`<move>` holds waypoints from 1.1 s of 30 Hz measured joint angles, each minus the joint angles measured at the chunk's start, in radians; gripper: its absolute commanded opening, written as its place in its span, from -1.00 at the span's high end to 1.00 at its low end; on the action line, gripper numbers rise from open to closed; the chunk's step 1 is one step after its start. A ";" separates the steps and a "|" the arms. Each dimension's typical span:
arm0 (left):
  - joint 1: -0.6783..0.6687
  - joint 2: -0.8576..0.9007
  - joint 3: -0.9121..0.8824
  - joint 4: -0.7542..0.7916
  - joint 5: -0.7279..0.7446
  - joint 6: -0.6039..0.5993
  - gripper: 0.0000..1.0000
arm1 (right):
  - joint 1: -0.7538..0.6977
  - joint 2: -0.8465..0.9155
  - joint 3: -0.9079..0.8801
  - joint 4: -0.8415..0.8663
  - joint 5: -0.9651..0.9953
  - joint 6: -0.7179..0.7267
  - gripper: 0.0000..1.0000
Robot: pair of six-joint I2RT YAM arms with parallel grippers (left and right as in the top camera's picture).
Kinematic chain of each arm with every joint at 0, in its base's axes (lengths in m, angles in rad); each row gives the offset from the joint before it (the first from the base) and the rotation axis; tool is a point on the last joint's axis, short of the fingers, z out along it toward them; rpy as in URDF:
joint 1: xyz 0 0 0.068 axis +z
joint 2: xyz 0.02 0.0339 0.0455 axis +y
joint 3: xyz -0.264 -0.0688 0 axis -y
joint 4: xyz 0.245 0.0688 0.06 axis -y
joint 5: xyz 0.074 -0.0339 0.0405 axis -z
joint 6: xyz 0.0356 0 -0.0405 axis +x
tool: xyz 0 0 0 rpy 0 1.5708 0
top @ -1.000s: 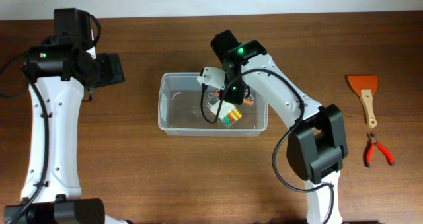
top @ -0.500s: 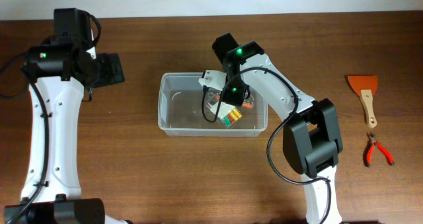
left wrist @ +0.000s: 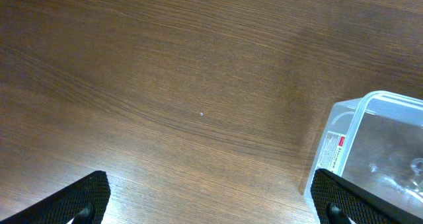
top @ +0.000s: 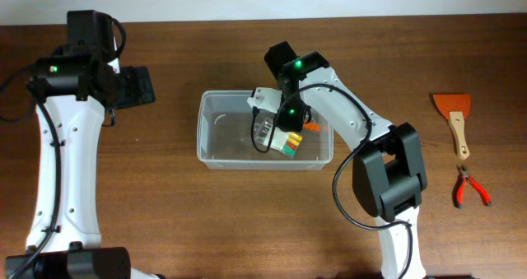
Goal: Pack container
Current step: 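Lower the socket rail into the container and release it, then raise the right gripper and move it back right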
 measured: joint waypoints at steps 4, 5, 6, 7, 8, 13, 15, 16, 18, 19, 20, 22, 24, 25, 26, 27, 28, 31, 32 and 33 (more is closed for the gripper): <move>0.000 0.000 0.000 0.000 0.000 0.000 -0.99 | 0.000 0.000 -0.001 -0.005 -0.003 0.008 -0.57; 0.000 0.000 0.000 0.000 0.000 0.000 -0.99 | 0.000 0.000 -0.001 -0.018 -0.003 0.011 -0.63; 0.000 0.000 0.000 0.000 0.000 0.000 -0.99 | 0.000 0.000 0.000 -0.034 -0.003 0.011 -0.71; 0.000 0.000 0.000 0.000 0.000 0.000 -0.99 | 0.000 0.000 0.002 -0.060 -0.002 0.014 -0.80; 0.000 0.000 0.000 0.000 0.000 0.000 -0.99 | 0.000 0.000 0.005 -0.089 -0.002 0.014 -0.88; 0.000 0.000 0.000 0.000 0.000 0.000 -0.99 | 0.000 -0.002 0.103 -0.246 0.000 0.021 -0.97; 0.000 0.000 0.000 0.000 0.000 0.000 -0.99 | 0.000 -0.009 0.184 -0.314 0.002 0.021 -0.97; 0.000 0.000 0.000 0.000 0.000 0.000 -0.98 | 0.000 -0.011 0.212 -0.337 0.004 0.022 -0.97; 0.000 0.000 0.000 0.000 0.000 0.000 -0.98 | 0.000 -0.029 0.324 -0.397 0.035 0.028 -0.97; 0.000 0.000 0.000 0.000 0.000 0.000 -0.99 | 0.000 -0.038 0.354 -0.406 0.054 0.034 -0.98; 0.000 0.000 0.000 0.000 0.000 0.000 -0.99 | -0.002 -0.054 0.388 -0.409 0.082 0.047 -0.97; 0.000 0.000 0.000 0.000 0.000 0.000 -0.98 | -0.013 -0.098 0.438 -0.411 0.137 0.066 -0.97; 0.000 0.000 0.000 0.000 0.000 0.000 -0.99 | -0.041 -0.151 0.463 -0.414 0.188 0.082 -0.97; 0.000 0.000 0.000 0.000 0.000 0.000 -0.99 | -0.067 -0.179 0.471 -0.426 0.212 0.089 -0.97; 0.000 0.000 0.000 0.000 0.000 0.000 -0.98 | -0.098 -0.203 0.476 -0.444 0.229 0.095 -0.99; 0.000 0.000 0.000 0.000 0.000 0.000 -0.99 | -0.160 -0.233 0.480 -0.470 0.251 0.108 -0.97; 0.000 0.000 0.000 0.000 0.000 0.000 -0.99 | -0.205 -0.244 0.481 -0.483 0.260 0.116 -0.97; 0.000 0.000 0.000 0.000 0.000 0.000 -0.98 | -0.358 -0.253 0.483 -0.497 0.256 0.150 -0.97; 0.000 0.000 0.000 0.000 0.000 0.000 -0.99 | -0.423 -0.252 0.482 -0.494 0.233 0.159 -0.97; 0.000 0.000 0.000 0.000 0.000 0.000 -0.98 | -0.471 -0.251 0.481 -0.490 0.209 0.164 -0.97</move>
